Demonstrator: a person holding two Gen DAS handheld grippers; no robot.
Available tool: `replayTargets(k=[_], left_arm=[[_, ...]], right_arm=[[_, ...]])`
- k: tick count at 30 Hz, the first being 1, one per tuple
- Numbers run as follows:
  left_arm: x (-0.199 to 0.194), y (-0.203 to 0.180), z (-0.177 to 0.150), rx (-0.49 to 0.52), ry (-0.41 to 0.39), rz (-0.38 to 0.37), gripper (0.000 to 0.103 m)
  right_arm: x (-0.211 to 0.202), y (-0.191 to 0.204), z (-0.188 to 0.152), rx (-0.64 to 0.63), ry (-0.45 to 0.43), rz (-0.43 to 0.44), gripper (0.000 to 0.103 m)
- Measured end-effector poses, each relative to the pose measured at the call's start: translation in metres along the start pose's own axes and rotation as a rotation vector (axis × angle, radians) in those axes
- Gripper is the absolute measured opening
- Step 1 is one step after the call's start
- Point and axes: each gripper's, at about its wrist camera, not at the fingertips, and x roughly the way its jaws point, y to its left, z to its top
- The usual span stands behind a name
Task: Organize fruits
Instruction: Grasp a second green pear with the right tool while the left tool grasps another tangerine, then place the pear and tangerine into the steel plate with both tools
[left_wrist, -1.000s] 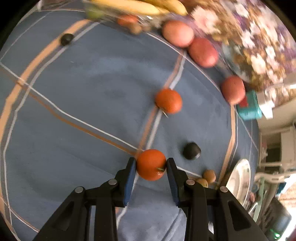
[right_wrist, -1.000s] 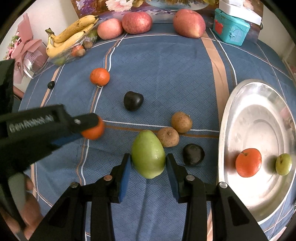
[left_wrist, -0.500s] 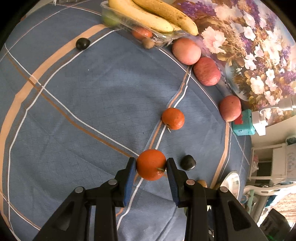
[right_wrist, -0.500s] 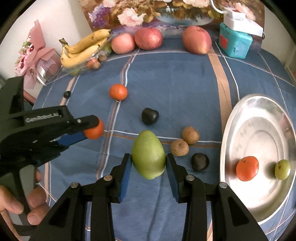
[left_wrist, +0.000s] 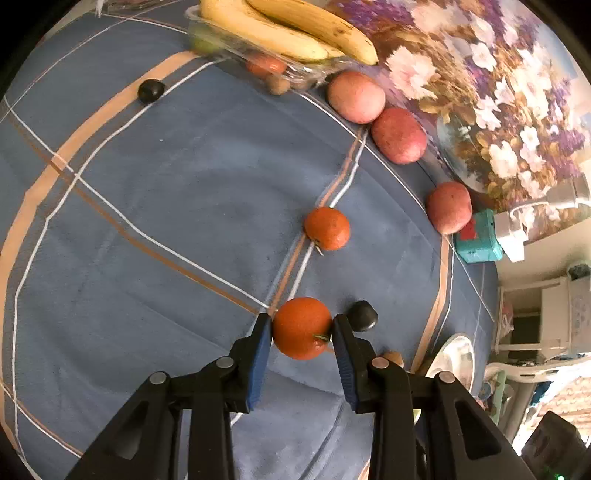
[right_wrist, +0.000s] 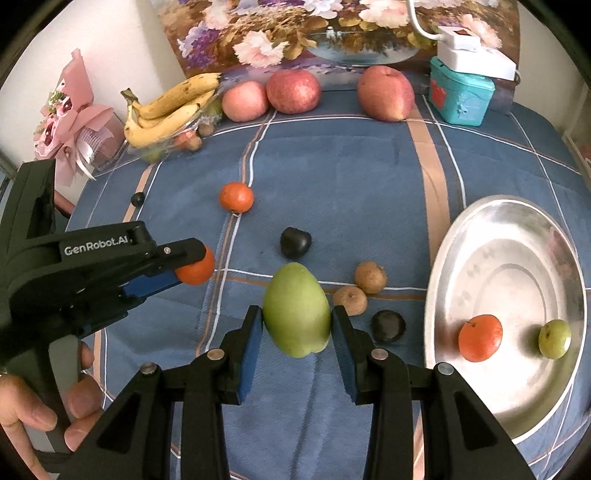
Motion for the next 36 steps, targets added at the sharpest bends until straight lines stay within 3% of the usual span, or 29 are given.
replayTargets(k=[7,10,21,29,36], left_arm=[[0.006,-0.023,-0.003,0.072,0.018,-0.020,0.036],[0.009,-0.038,-0.005,0.126,0.023,-0.019,0.036],[0.031,-0.107,-0.055,0.332,0.095,-0.075,0.036],[0.050,-0.147,-0.097,0.482,0.130,-0.121,0.036],[0.060,-0.156,-0.106,0.503,0.155,-0.113,0.038]], right_arm=[[-0.012,-0.035,0.000,0.082,-0.031,-0.009,0.039],[-0.019,-0.061,-0.003,0.150,-0.048,-0.051,0.039],[-0.048,-0.153,-0.024,0.391,-0.113,-0.120,0.039],[-0.051,-0.179,-0.038,0.440,-0.106,-0.168,0.039],[-0.050,-0.186,-0.043,0.457,-0.095,-0.167,0.039]])
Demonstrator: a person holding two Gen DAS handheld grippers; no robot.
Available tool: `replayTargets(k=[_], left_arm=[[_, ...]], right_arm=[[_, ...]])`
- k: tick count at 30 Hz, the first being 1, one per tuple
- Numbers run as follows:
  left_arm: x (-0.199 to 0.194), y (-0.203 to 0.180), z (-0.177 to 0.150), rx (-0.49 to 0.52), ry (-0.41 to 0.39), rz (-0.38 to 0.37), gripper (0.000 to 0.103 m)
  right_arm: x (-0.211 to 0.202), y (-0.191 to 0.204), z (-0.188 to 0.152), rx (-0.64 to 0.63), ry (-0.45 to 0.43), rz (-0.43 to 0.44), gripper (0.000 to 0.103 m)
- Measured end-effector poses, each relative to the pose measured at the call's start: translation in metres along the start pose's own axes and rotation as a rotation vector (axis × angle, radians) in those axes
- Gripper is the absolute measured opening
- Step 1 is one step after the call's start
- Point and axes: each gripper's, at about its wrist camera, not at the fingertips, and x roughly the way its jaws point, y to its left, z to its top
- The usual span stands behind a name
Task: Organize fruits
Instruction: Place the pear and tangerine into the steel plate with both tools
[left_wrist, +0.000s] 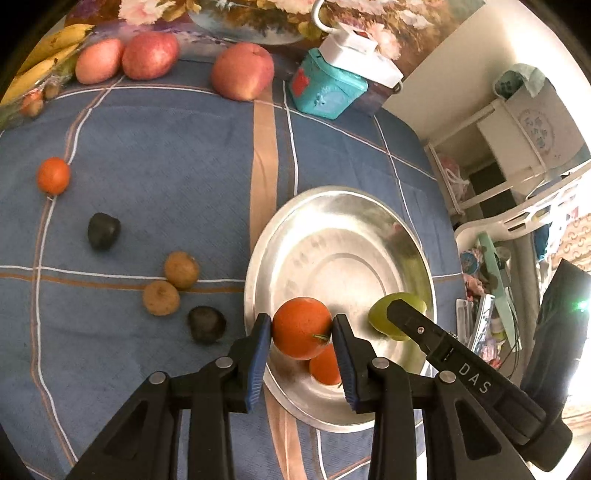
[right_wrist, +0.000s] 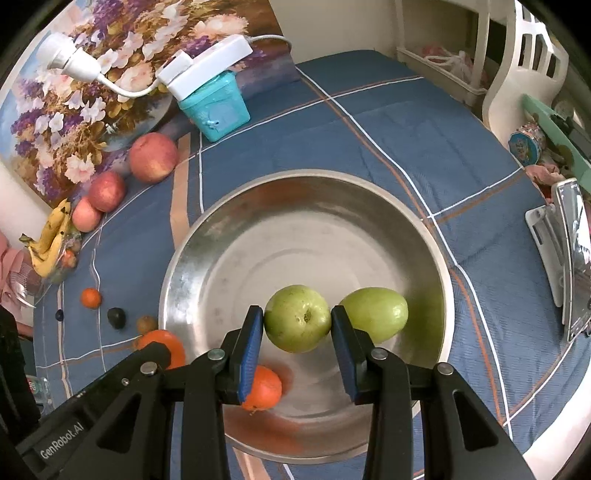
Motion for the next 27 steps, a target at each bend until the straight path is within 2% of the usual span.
replayTargets(k=[7,10,15,20,27], left_arm=[[0.001,-0.002,0.000,0.005,0.000,-0.002,0.038],[0.000,-0.002,0.000,0.009,0.000,-0.009,0.043],[0.000,0.000,0.001,0.001,0.001,-0.001,0.046],[-0.001,0.005,0.002,-0.024,-0.006,0.014,0.059],[-0.002,0.012,0.004,-0.041,-0.007,0.023,0.060]], right_arm=[[-0.001,0.001,0.000,-0.004,0.001,-0.001,0.039],[0.000,0.001,0.001,-0.008,0.005,-0.003,0.039],[0.002,0.002,0.002,-0.009,0.011,-0.009,0.040],[0.002,0.001,0.003,0.001,0.009,0.002,0.040],[0.002,0.002,0.004,-0.015,0.006,0.004,0.044]])
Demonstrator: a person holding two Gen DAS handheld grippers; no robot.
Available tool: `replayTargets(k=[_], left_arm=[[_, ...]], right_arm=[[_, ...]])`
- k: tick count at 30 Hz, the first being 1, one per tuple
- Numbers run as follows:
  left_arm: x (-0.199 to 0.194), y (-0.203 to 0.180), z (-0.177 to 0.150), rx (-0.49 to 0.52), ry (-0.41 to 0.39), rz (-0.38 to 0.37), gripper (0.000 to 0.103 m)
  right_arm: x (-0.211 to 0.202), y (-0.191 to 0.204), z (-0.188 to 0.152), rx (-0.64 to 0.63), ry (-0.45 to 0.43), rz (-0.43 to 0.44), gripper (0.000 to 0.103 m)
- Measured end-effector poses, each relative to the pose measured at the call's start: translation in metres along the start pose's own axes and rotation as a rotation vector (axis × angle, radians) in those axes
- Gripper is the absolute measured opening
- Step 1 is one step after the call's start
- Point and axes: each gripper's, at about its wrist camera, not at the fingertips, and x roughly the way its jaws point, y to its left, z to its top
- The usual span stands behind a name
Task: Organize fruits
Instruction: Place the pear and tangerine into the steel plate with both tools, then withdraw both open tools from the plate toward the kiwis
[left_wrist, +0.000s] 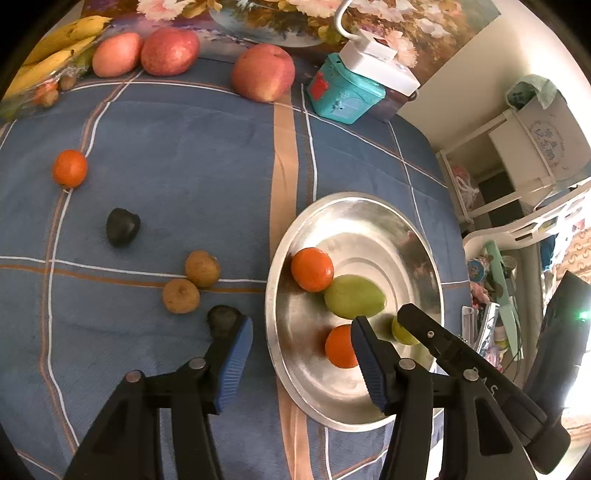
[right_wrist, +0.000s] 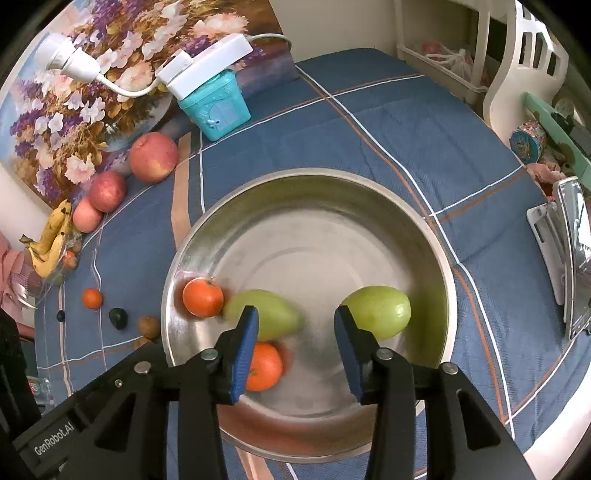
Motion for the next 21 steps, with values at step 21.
replayTargets(k=[21], left_arm=[[-0.038,0.062,0.016,-0.118,-0.129,0.305,0.078]], right_arm=[[-0.003,0.037,-0.005,-0.125,-0.002,-0.017,0.053]])
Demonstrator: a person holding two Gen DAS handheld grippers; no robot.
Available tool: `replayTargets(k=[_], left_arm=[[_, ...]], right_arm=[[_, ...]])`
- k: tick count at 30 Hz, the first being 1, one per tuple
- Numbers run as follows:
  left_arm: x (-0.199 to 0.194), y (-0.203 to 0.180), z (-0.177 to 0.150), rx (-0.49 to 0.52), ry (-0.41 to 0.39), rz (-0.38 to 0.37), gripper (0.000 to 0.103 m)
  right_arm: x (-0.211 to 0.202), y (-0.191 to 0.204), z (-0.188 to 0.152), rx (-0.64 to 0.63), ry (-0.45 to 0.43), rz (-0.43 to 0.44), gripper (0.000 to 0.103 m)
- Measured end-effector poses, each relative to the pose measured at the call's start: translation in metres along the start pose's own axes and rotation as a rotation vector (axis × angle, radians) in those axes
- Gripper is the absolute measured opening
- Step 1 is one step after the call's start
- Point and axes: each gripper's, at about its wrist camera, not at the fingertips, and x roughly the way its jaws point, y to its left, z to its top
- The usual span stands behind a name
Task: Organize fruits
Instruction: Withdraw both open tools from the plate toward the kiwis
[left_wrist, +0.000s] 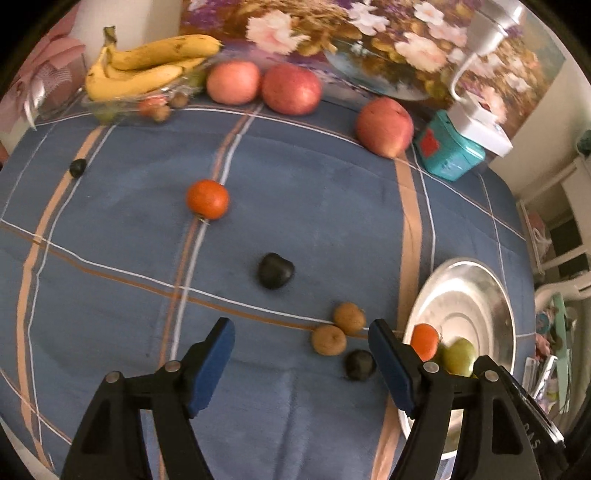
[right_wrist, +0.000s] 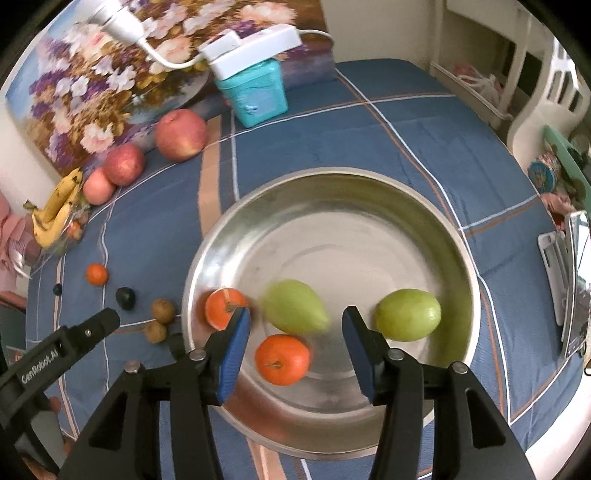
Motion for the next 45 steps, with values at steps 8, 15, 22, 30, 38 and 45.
replayTargets(k=[8,15,22,30,38,45], left_arm=[[-0.003,0.012,0.005,-0.015,-0.043,0.073,0.103],[0.001,0.015,0.005,-0.011,-0.049,0.095,0.103],[0.020,0.019,0.003,-0.005,0.007,0.050,0.103],[0.040,0.010,-0.002,0.009,0.075,-0.036,0.098],[0.041,-0.012,-0.008,0.083,0.073,-0.069,0.057],[0.047,-0.014,-0.009,0.077,0.102,-0.104,0.039]], right_arm=[[0.001,0.012,-0.001,-0.049,-0.037,-0.031,0.094],[0.004,0.018,-0.003,-0.061,-0.046,-0.043,0.094],[0.012,0.023,-0.004,-0.063,-0.033,-0.035,0.094],[0.020,0.019,-0.005,-0.050,0.006,-0.047,0.094],[0.019,0.017,-0.005,-0.044,0.010,-0.056,0.094],[0.018,0.019,-0.006,-0.041,0.012,-0.064,0.094]])
